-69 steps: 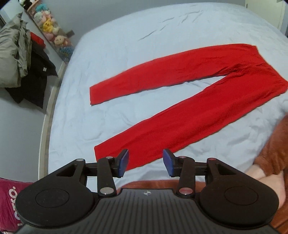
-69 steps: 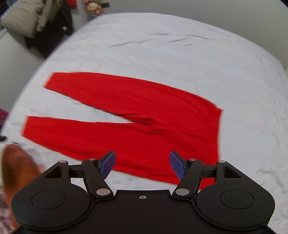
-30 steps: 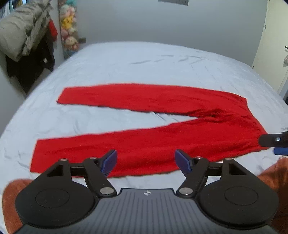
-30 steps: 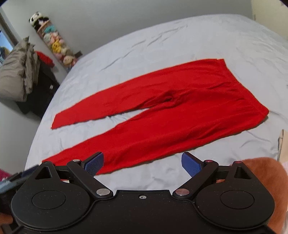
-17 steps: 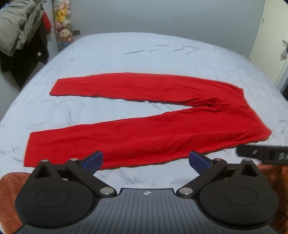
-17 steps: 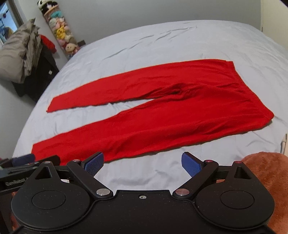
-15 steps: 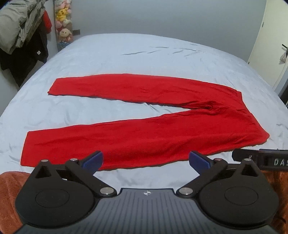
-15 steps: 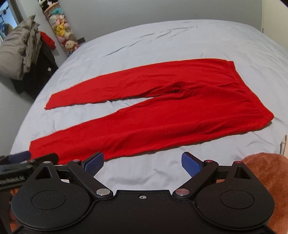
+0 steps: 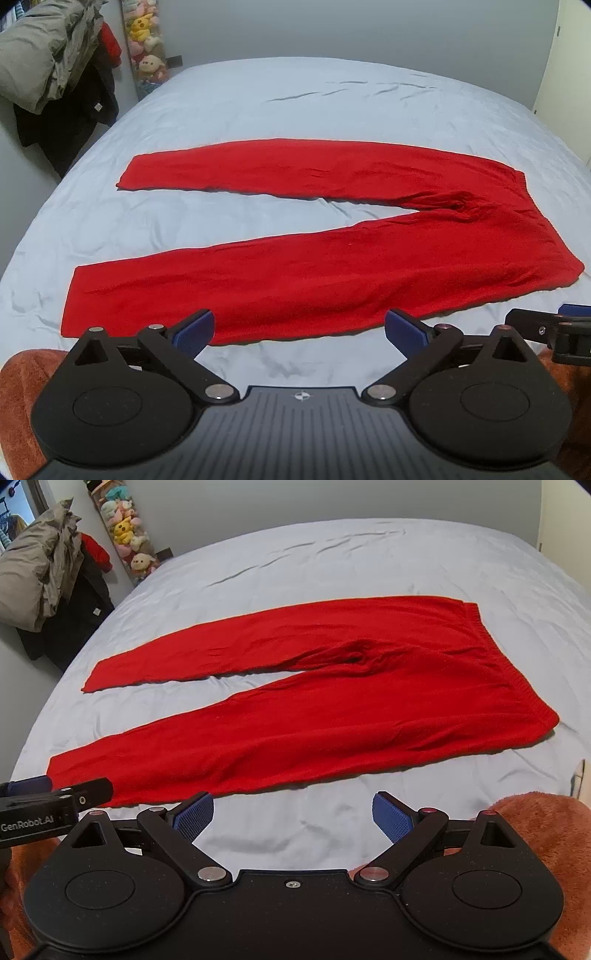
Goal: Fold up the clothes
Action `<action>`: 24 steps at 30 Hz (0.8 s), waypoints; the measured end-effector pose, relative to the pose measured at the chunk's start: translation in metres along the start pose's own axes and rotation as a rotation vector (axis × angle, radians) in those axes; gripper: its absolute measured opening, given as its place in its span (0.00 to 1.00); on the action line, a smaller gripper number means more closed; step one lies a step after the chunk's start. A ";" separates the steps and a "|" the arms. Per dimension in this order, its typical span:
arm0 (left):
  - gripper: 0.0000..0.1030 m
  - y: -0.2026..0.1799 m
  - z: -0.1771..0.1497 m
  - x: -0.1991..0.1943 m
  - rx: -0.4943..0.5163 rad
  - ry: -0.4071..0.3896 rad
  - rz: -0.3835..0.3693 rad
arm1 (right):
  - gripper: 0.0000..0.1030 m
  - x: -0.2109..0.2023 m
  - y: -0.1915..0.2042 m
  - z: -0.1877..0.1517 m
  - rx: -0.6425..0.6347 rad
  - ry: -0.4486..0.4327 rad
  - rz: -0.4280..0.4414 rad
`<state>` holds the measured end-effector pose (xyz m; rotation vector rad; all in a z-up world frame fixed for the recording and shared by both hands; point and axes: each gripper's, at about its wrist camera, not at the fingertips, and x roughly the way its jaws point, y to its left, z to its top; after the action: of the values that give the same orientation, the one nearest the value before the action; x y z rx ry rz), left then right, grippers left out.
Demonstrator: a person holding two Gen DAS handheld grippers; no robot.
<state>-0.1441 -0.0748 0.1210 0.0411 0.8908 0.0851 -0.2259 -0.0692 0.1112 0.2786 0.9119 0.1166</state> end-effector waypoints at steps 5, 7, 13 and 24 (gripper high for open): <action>0.97 0.003 0.001 0.004 -0.023 0.017 -0.008 | 0.90 0.002 0.000 0.000 -0.001 0.002 0.011; 0.97 0.002 0.000 0.004 -0.023 0.018 -0.004 | 0.90 0.003 0.000 0.000 0.002 0.004 0.014; 0.97 -0.002 -0.002 0.003 -0.008 0.012 0.036 | 0.90 0.005 -0.001 -0.001 0.006 0.008 0.016; 0.97 0.001 -0.002 0.004 -0.019 0.016 0.032 | 0.90 0.008 -0.003 -0.001 0.019 0.024 0.029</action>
<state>-0.1430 -0.0735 0.1170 0.0369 0.9054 0.1236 -0.2218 -0.0705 0.1038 0.3093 0.9330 0.1385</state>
